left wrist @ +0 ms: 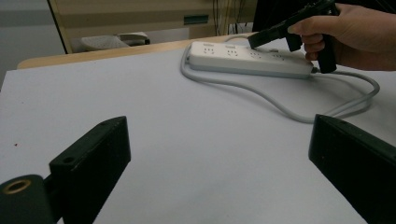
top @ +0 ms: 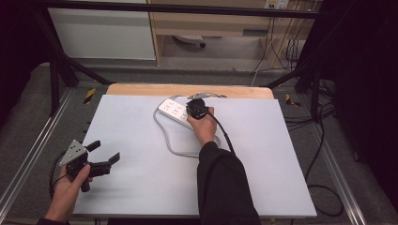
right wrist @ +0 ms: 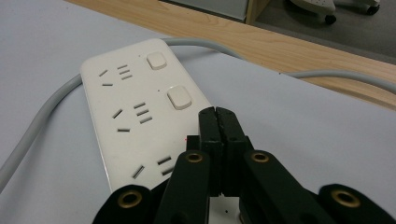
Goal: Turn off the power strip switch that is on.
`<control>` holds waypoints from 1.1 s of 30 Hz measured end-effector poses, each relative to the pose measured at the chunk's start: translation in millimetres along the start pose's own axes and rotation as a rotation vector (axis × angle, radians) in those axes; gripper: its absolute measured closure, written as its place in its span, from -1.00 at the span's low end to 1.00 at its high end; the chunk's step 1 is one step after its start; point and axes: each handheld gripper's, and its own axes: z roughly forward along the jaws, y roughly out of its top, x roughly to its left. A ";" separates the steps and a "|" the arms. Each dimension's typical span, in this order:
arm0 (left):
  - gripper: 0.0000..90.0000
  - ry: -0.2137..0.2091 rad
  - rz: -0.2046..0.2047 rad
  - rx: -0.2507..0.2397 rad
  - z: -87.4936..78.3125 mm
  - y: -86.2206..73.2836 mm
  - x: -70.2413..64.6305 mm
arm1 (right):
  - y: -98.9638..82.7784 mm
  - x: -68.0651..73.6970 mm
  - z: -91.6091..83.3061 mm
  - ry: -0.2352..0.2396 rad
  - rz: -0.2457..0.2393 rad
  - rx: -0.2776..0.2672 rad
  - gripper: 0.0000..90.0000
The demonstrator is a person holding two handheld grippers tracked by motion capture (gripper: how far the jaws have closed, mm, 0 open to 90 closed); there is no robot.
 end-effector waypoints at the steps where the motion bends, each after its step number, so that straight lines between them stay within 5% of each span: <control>1: -0.87 0.000 0.001 0.000 -0.1 0.0 0.0 | -0.1 0.1 0.0 -0.001 -0.001 -0.001 1.00; 33: -0.88 -0.004 -0.004 -0.004 -1.0 0.1 0.1 | 2.3 4.8 0.7 -0.028 -0.021 0.025 1.00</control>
